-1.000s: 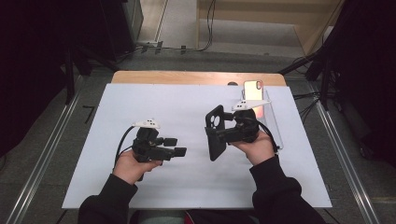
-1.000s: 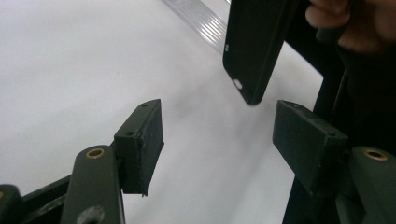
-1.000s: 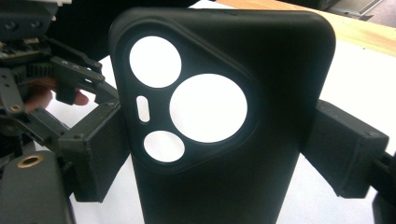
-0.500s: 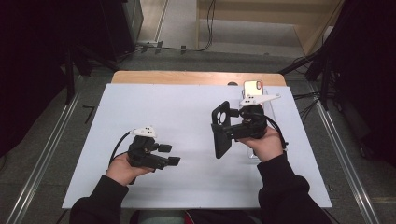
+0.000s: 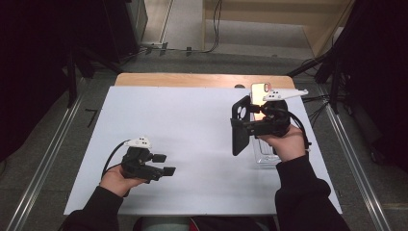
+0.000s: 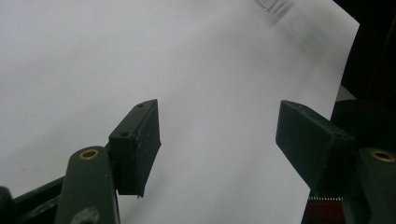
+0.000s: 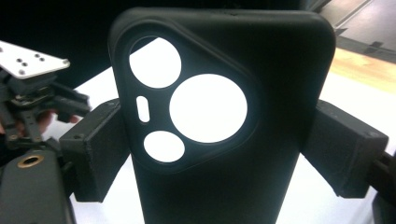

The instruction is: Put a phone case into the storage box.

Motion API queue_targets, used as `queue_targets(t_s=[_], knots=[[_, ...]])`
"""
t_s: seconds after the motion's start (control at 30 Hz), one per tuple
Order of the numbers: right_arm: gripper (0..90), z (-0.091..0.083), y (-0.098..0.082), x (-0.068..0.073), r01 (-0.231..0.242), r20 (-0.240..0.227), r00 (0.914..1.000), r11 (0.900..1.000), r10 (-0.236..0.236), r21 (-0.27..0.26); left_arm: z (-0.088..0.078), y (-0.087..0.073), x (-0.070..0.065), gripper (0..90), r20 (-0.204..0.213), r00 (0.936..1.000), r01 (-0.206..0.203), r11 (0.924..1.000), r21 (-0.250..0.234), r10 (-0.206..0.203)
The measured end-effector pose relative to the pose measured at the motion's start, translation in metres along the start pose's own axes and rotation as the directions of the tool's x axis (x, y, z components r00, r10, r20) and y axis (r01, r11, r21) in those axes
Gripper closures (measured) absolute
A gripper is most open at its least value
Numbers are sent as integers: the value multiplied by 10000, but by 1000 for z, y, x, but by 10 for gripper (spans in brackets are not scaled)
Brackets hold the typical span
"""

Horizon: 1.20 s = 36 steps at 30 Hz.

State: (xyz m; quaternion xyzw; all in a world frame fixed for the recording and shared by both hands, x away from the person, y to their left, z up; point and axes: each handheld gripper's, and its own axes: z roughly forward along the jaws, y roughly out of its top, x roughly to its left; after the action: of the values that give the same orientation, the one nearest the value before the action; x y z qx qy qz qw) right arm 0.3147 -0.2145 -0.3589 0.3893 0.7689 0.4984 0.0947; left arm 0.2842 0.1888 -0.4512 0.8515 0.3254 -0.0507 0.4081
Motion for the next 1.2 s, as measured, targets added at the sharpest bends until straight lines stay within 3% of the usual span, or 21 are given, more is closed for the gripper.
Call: queue_targets(t_s=[0.33,0.6,1.0,1.07,1.2], knots=[[119,-18,3,-20,-502,811,9953,9977,538,-455,-11,-11,2,310,-251,9993,280,9995,-153,-284],[119,-23,3,-35,-799,1705,9810,9937,923,-781,-14,-16,3,310,-406,9979,498,9986,-178,-505],[119,-25,-1,-59,-1176,3233,9330,9831,1578,-1405,-17,-22,4,310,-447,9965,699,9973,-205,-708],[119,-25,0,-63,-1020,3625,9202,9847,1475,-1416,-17,-22,4,310,-410,9964,734,9971,-216,-742],[119,-23,-4,-73,-1152,4108,8966,9828,1655,-1445,-16,-22,4,310,-413,9965,716,9972,-198,-724]])
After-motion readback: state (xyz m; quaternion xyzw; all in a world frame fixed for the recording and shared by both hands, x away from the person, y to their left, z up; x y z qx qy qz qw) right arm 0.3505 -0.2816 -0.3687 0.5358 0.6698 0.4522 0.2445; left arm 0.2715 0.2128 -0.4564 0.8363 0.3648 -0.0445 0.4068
